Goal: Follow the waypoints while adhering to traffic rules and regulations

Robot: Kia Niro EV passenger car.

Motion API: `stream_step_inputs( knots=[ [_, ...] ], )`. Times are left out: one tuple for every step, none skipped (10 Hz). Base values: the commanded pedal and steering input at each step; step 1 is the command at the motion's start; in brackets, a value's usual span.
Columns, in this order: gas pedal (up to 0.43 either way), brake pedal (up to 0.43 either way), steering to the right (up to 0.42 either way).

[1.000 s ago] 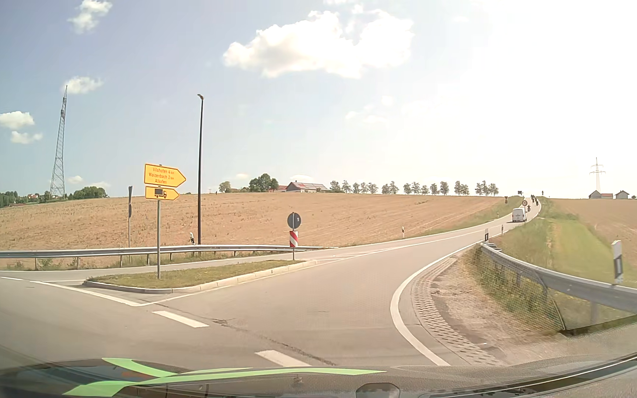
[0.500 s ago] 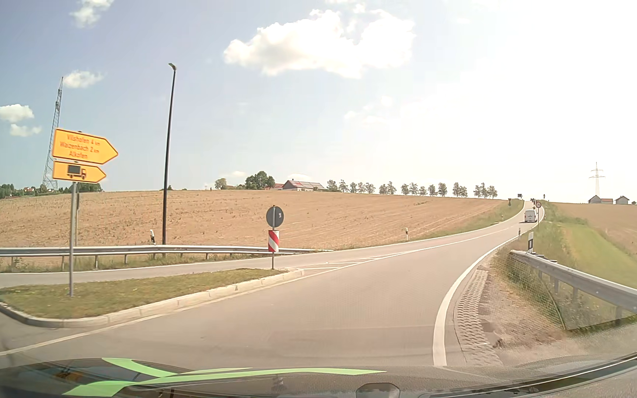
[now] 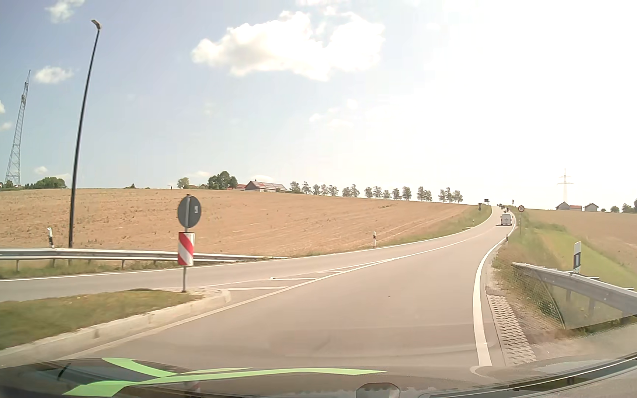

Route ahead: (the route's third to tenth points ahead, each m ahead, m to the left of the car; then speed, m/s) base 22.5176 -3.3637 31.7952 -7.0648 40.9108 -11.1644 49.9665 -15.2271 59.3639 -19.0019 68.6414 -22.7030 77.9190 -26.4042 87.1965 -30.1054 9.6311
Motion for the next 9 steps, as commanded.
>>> stream_step_inputs(
  knots=[
    [0.228,0.000,0.100],
    [0.260,0.000,0.096],
    [0.268,0.000,0.094],
    [0.268,0.000,0.094],
    [0.268,0.000,0.094],
    [0.287,0.000,0.093],
    [0.311,0.000,0.092],
    [0.319,0.000,0.090],
    [0.319,0.000,0.087]
  ],
)
